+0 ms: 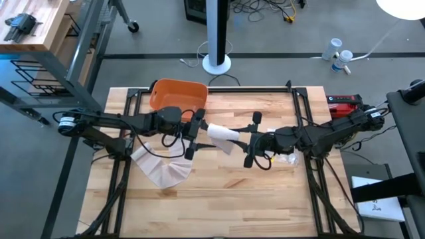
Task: Roll bandage
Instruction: Roll the right white bandage
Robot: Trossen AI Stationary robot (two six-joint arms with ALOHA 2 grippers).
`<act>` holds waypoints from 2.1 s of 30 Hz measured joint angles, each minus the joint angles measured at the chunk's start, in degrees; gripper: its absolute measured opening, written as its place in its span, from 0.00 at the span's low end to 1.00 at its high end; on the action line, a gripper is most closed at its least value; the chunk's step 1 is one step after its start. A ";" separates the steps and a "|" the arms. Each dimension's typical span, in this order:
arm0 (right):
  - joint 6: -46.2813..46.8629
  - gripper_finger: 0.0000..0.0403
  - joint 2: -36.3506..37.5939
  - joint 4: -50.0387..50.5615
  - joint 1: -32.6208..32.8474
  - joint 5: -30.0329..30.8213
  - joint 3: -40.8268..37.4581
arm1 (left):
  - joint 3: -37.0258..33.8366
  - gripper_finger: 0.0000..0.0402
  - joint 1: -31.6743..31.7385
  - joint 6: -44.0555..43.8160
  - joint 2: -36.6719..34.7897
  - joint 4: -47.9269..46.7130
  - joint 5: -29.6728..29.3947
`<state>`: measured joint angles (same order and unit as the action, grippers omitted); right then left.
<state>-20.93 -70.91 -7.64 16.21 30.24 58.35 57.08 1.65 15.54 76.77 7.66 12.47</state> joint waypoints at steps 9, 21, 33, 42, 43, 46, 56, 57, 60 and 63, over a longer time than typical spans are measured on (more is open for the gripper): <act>-0.11 0.30 -0.07 -0.07 0.00 -0.18 0.00 | 0.00 0.36 -0.03 0.47 0.28 0.08 0.00; -0.74 0.30 -0.07 0.25 0.00 -0.15 0.00 | 0.00 0.01 -0.04 -0.15 1.29 -0.58 -3.66; -1.11 0.30 -0.07 -0.37 0.00 -0.15 0.00 | 0.00 0.05 -0.04 -0.01 1.49 -1.82 -4.02; -1.14 0.30 -0.01 -0.86 0.00 -0.15 0.00 | 0.00 0.15 -0.04 0.01 1.49 -3.67 -2.77; -1.19 0.30 0.11 -0.81 0.00 -0.14 0.00 | 0.00 0.17 -0.04 0.03 1.49 -3.61 -2.67; -1.42 0.30 0.39 -0.90 0.00 -0.10 0.02 | 0.00 0.23 -0.04 0.03 1.49 -3.58 -2.61; -1.59 0.30 1.51 -1.72 0.02 -0.08 0.02 | 0.02 0.41 -0.04 0.39 1.49 -7.49 -2.95; -1.64 0.30 1.84 -1.72 0.04 -0.09 0.02 | 0.02 0.42 -0.04 0.49 1.49 -8.60 -2.97; -1.70 0.30 2.69 -2.09 0.04 -0.07 0.47 | -0.29 0.44 -0.04 0.49 1.54 -9.82 -2.97; -1.64 0.30 3.47 -2.00 0.04 -0.04 0.86 | -0.74 0.45 -0.05 0.50 2.24 -9.95 -2.95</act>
<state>-22.57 -67.45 -9.64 16.25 30.20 59.21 56.34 1.60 16.04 79.01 -2.29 9.52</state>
